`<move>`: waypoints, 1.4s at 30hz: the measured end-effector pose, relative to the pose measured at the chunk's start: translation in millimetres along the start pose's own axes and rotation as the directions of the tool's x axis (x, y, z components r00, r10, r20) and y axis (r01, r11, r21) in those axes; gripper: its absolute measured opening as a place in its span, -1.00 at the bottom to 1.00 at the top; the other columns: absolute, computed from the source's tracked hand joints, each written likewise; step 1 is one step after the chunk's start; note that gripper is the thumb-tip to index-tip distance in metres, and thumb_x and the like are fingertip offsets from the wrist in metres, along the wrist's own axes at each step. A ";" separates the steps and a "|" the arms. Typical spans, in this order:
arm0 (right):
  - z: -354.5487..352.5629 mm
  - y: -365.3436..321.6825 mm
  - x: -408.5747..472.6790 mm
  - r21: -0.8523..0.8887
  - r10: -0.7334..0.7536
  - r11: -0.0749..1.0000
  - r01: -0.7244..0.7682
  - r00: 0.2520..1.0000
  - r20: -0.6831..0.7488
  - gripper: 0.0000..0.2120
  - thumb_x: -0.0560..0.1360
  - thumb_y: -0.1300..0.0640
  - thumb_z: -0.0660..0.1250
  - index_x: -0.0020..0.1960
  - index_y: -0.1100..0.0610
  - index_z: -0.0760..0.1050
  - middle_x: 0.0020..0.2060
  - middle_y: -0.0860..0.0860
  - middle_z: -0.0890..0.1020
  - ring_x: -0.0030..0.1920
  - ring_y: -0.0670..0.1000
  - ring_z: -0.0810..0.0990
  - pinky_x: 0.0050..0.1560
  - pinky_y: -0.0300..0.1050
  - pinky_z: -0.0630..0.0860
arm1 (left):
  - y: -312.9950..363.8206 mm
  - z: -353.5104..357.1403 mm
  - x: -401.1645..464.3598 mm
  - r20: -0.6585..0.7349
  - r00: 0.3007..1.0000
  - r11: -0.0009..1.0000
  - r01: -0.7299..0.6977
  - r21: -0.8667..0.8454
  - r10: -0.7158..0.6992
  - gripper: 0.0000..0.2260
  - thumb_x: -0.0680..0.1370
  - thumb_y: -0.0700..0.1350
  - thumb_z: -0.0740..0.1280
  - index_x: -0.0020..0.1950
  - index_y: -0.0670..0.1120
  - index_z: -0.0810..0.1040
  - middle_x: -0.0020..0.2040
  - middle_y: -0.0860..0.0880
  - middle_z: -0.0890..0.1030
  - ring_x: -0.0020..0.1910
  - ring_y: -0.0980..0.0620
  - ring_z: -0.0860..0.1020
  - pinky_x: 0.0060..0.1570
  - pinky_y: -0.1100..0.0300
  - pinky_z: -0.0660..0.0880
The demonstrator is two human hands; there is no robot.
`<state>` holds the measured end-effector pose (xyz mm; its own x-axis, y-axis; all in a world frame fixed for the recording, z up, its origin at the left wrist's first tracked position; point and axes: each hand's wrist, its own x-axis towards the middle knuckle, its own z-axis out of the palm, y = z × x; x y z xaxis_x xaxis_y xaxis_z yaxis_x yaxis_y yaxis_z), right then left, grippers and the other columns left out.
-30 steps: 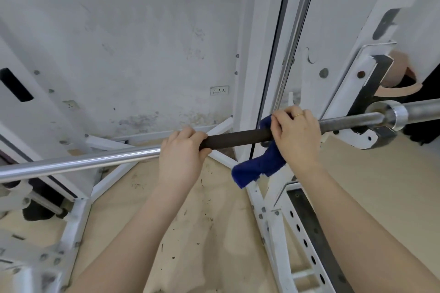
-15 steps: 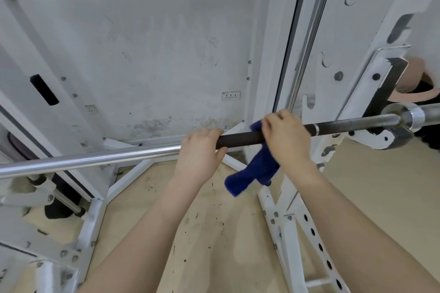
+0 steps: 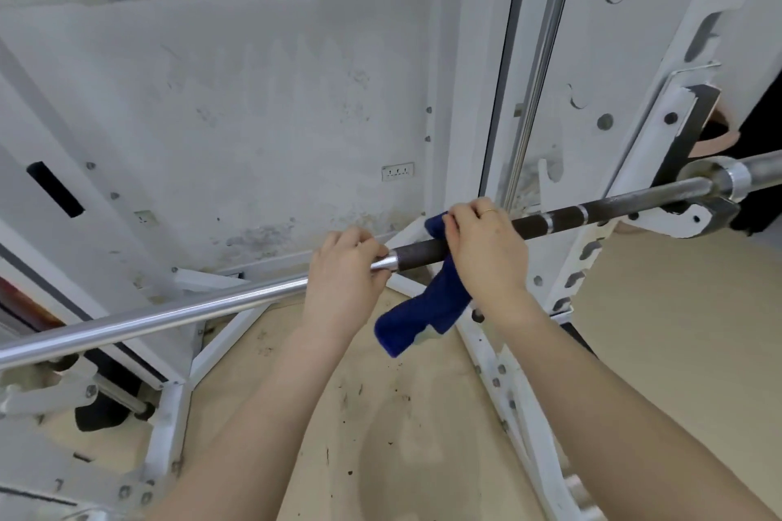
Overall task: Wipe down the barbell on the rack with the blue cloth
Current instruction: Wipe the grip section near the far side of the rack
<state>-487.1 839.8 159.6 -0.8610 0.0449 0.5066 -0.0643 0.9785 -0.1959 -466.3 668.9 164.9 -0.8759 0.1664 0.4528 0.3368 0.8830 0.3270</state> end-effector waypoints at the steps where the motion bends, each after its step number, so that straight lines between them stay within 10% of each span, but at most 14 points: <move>1: -0.8 4.7 2.2 -0.004 0.104 0.995 -0.104 0.994 -0.025 -0.78 0.59 0.08 0.16 0.05 0.18 0.51 -0.03 0.13 0.52 -0.03 0.16 0.52 -0.26 -0.03 0.46 | -0.9 -0.3 0.2 0.019 1.000 1.000 0.002 -0.025 -0.001 -0.86 0.39 -0.22 0.44 -0.07 -0.15 0.63 -0.07 -0.11 0.57 -0.07 -0.17 0.46 -0.13 0.04 0.37; 4: 1.6 -25.2 2.5 0.024 0.147 0.989 -0.146 0.988 -0.046 -0.77 0.58 0.07 0.18 -0.03 0.19 0.55 -0.10 0.12 0.54 -0.13 0.15 0.54 -0.31 -0.08 0.42 | -4.2 -1.1 4.0 0.053 0.999 0.997 0.000 -0.073 0.004 -0.87 0.41 -0.20 0.42 -0.05 -0.14 0.63 -0.06 -0.09 0.58 -0.03 -0.15 0.44 -0.06 0.05 0.35; 11: 4.8 -30.7 -10.3 0.015 -0.262 0.965 0.261 0.965 0.026 -0.86 0.28 0.26 0.47 -0.22 0.17 0.53 -0.29 0.08 0.55 -0.36 0.12 0.50 -0.51 -0.21 0.31 | -12.6 0.6 3.6 0.030 0.996 0.992 -0.080 -0.095 0.083 -0.86 0.30 -0.30 0.46 -0.19 -0.14 0.63 -0.19 -0.09 0.61 -0.19 -0.20 0.48 -0.21 0.06 0.34; 17: 0.3 20.1 8.2 0.006 0.172 0.985 -0.171 0.984 -0.045 -0.82 0.55 0.17 0.20 -0.06 0.24 0.53 -0.11 0.18 0.51 -0.16 0.23 0.51 -0.26 0.03 0.49 | -8.0 3.9 -1.4 -0.012 0.999 0.993 -0.048 -0.106 0.047 -0.84 0.38 -0.28 0.43 -0.06 -0.15 0.64 -0.09 -0.10 0.61 -0.10 -0.20 0.48 -0.14 0.03 0.38; 24: 3.5 -0.4 -3.9 0.053 -0.221 0.973 0.225 0.973 -0.072 -0.76 0.50 0.06 0.18 -0.16 0.15 0.57 -0.21 0.07 0.54 -0.29 0.11 0.52 -0.48 -0.10 0.50 | 14.9 6.1 4.7 0.043 0.997 0.997 0.069 0.019 -0.070 -0.87 0.46 -0.15 0.31 -0.04 -0.17 0.55 -0.01 -0.09 0.56 0.08 -0.16 0.41 -0.02 0.05 0.34; 32: -4.8 73.9 15.4 -0.020 0.255 0.966 -0.258 0.961 -0.111 -0.77 0.60 0.10 0.14 0.05 0.20 0.50 0.02 0.17 0.47 -0.02 0.20 0.49 -0.23 -0.03 0.45 | 28.5 20.7 11.4 0.037 0.999 1.000 -0.002 -0.023 0.003 -0.80 0.40 -0.15 0.44 0.00 -0.13 0.60 -0.14 -0.11 0.60 -0.07 -0.20 0.48 -0.09 0.01 0.37; 38: 1.8 70.7 4.5 -0.112 -0.144 0.985 0.130 0.981 -0.128 -0.85 0.49 0.11 0.27 -0.16 0.16 0.55 -0.24 0.11 0.55 -0.28 0.14 0.52 -0.47 -0.19 0.36 | 26.4 24.4 14.7 -0.010 1.000 1.000 -0.026 -0.012 0.026 -0.85 0.32 -0.23 0.49 -0.15 -0.19 0.61 -0.30 -0.13 0.59 -0.17 -0.20 0.50 -0.22 -0.02 0.44; 42: -2.1 119.4 12.5 -0.058 0.074 0.995 -0.081 0.991 -0.114 -0.89 0.46 0.19 0.35 -0.03 0.19 0.54 -0.09 0.18 0.52 -0.14 0.25 0.51 -0.33 0.05 0.53 | 26.2 23.3 16.8 0.016 0.999 0.999 -0.044 -0.006 0.044 -0.87 0.33 -0.22 0.49 -0.16 -0.20 0.62 -0.31 -0.14 0.60 -0.19 -0.20 0.50 -0.27 -0.04 0.47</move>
<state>-504.4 957.6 144.3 -0.8001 0.1398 0.5833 0.0348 0.9816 -0.1875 -480.3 705.0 161.7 -0.8657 0.2119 0.4536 0.3770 0.8720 0.3121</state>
